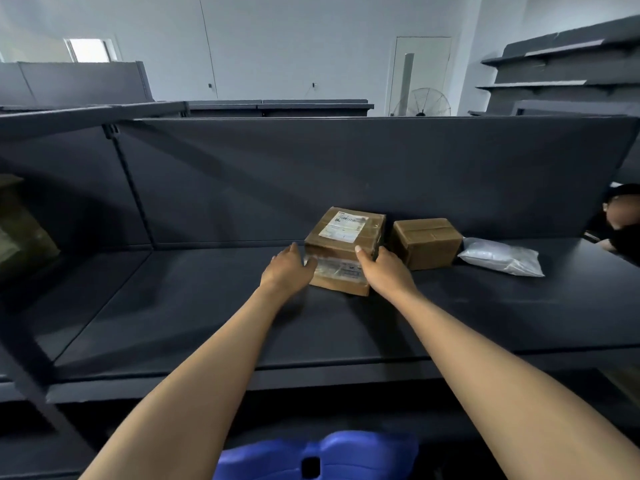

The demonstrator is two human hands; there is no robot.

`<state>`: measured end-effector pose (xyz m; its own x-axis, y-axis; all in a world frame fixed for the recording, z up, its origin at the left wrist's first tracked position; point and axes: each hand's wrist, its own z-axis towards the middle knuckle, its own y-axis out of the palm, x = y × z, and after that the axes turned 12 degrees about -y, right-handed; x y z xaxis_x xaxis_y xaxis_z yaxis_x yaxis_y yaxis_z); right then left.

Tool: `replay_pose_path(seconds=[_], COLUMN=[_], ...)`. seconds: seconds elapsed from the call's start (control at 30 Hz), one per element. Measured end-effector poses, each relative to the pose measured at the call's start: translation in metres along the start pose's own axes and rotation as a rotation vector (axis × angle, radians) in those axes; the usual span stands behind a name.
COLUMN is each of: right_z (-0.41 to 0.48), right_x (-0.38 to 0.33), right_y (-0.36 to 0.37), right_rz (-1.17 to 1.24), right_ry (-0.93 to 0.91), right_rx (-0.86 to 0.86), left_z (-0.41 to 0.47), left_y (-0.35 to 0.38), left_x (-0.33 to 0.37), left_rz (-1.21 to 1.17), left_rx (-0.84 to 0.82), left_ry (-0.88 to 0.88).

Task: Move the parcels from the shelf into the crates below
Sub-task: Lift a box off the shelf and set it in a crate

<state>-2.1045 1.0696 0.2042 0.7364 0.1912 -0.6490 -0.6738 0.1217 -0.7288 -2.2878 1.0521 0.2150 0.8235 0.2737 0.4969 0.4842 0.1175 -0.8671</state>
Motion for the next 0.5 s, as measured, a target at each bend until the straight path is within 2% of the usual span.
replay_pose_path(seconds=[0.27, 0.4, 0.5], right_z=[0.023, 0.031, 0.032], right_x=[0.015, 0.023, 0.023], right_y=[0.006, 0.009, 0.01], right_rz=[0.153, 0.236, 0.289], right_ry=[0.021, 0.017, 0.007], right_rx=[-0.044, -0.04, -0.036], left_z=[0.041, 0.052, 0.051], left_y=[0.007, 0.014, 0.021], left_x=[0.025, 0.03, 0.033], left_rz=[-0.143, -0.331, -0.473], left_rx=[-0.024, -0.076, -0.056], left_ry=[0.073, 0.024, 0.001])
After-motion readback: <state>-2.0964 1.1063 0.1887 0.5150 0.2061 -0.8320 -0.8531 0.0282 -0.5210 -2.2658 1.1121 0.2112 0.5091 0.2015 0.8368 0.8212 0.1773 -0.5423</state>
